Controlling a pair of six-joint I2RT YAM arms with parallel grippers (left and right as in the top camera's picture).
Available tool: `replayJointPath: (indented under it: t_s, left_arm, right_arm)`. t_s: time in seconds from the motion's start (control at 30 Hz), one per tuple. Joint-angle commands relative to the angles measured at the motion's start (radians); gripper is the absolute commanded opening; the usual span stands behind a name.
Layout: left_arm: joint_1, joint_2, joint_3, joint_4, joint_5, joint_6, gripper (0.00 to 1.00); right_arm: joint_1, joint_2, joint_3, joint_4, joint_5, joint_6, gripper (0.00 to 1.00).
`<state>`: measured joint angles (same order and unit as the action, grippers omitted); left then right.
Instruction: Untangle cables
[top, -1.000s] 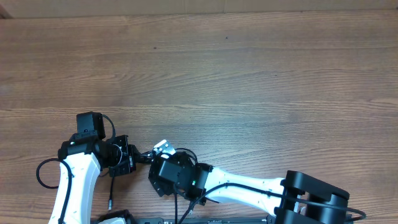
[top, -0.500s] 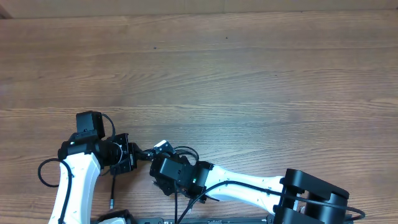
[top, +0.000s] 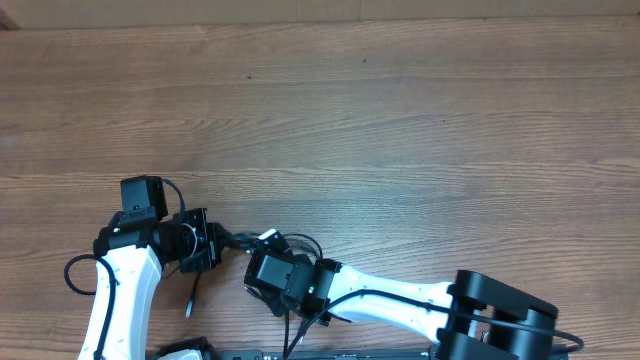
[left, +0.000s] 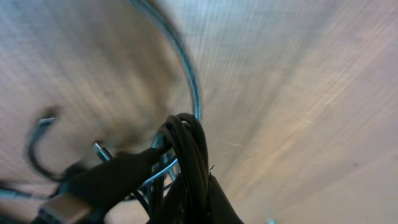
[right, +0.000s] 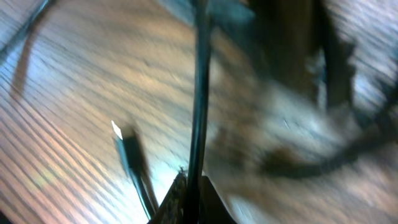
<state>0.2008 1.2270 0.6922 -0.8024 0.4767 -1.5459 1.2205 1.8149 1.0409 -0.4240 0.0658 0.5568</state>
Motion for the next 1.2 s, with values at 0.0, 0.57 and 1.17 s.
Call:
replayJointPath:
  t_s: [0.0, 0.57, 1.17]
  left_arm:
    - [0.002, -0.005, 0.011, 0.060, 0.021, -0.003, 0.04]
    - [0.002, -0.005, 0.011, 0.348, 0.105, -0.001, 0.04]
    - [0.002, -0.005, 0.011, 0.651, 0.314, 0.172, 0.04]
  right_arm:
    - [0.000, -0.141, 0.033, -0.074, 0.003, 0.023, 0.04]
    - [0.004, -0.581, 0.033, -0.535, -0.014, -0.004, 0.04]
    - [0.003, -0.573, 0.005, -0.541, -0.237, -0.269, 0.15]
